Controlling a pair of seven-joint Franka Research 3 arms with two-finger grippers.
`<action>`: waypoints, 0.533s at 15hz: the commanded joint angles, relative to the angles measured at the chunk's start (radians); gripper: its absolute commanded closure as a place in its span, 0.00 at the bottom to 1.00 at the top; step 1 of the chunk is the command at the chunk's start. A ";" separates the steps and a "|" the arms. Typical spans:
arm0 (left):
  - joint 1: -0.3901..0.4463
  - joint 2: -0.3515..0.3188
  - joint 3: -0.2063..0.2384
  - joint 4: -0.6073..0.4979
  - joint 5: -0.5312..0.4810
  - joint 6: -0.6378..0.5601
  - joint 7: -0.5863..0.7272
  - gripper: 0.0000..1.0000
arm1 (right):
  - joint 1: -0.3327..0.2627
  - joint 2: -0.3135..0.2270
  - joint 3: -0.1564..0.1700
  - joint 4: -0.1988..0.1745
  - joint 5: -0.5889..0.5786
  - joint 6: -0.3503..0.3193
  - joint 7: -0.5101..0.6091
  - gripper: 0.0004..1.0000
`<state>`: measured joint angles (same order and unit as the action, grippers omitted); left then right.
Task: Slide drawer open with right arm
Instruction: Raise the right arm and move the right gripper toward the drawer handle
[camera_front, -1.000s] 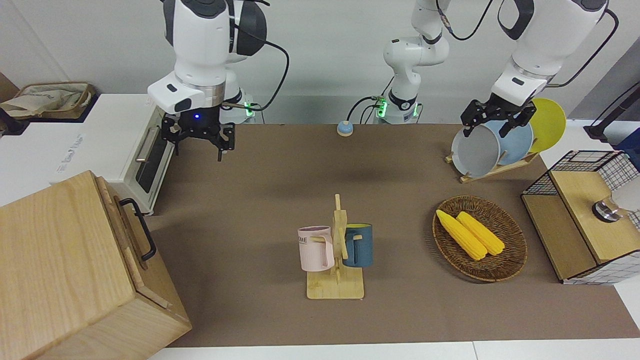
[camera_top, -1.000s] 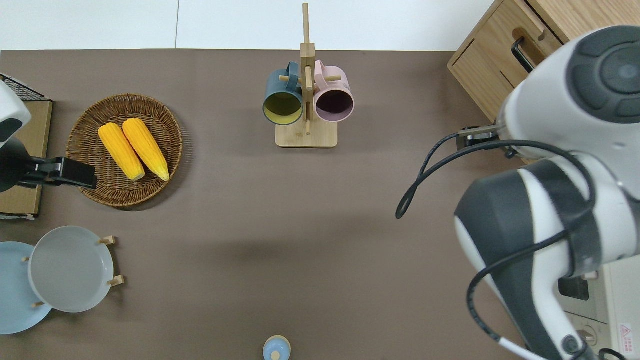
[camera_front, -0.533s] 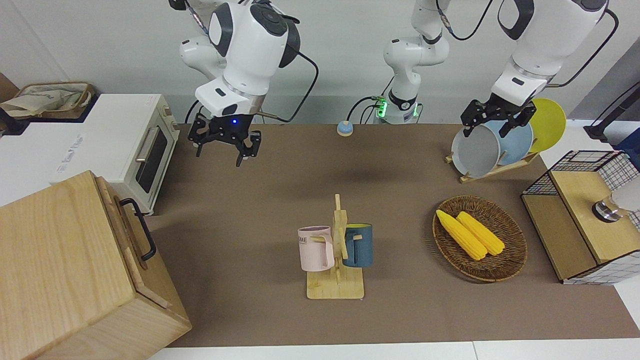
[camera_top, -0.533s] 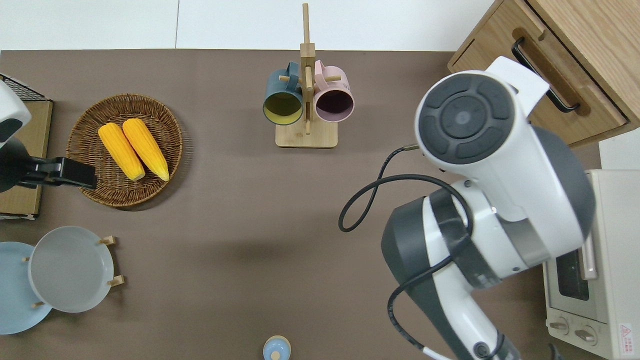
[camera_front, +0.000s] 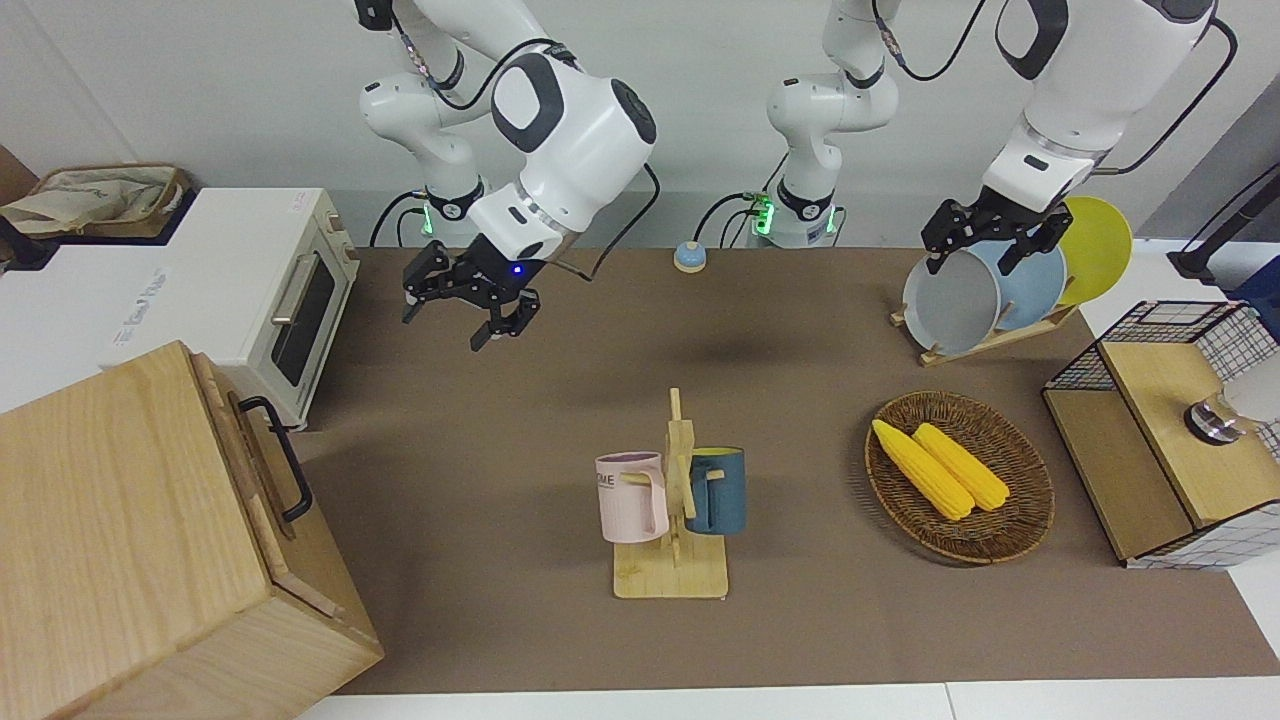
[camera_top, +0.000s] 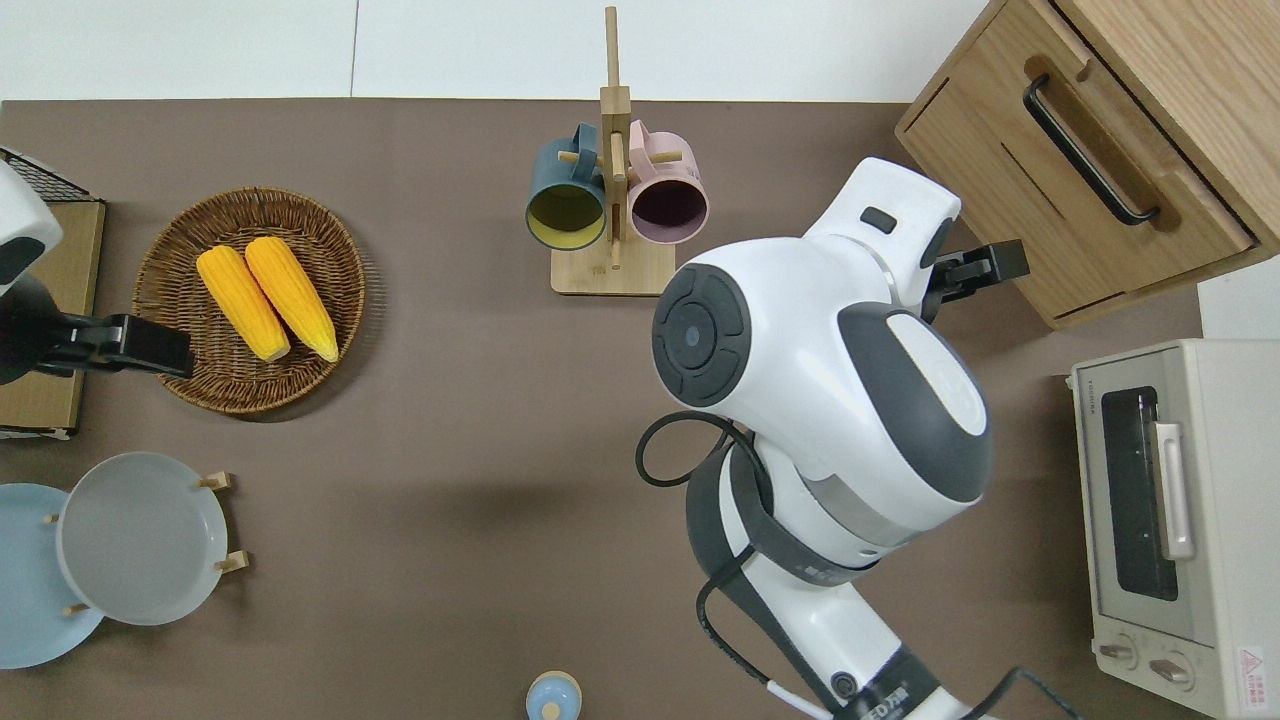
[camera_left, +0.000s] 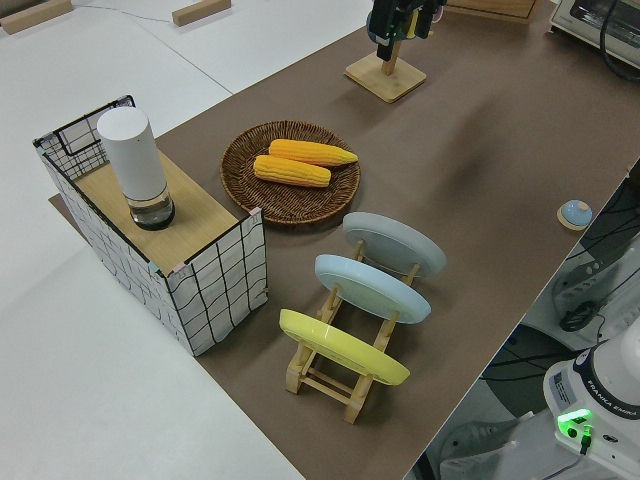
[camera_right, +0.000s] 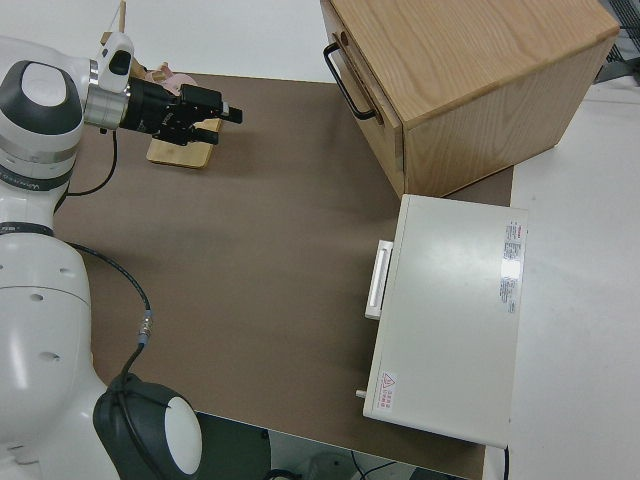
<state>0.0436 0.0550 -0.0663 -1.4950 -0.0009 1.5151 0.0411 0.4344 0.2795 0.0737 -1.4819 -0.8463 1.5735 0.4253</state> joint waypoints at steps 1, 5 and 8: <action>-0.007 -0.004 0.000 0.010 0.018 -0.018 -0.010 0.01 | 0.024 0.006 0.000 -0.067 -0.157 -0.003 0.013 0.02; -0.007 -0.004 0.000 0.010 0.018 -0.018 -0.010 0.01 | 0.030 0.021 0.000 -0.110 -0.296 -0.003 0.003 0.02; -0.007 -0.004 0.000 0.010 0.018 -0.018 -0.010 0.01 | 0.029 0.026 0.003 -0.156 -0.420 -0.001 -0.003 0.02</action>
<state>0.0436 0.0550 -0.0663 -1.4950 -0.0009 1.5151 0.0411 0.4647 0.3094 0.0737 -1.5848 -1.1573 1.5734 0.4240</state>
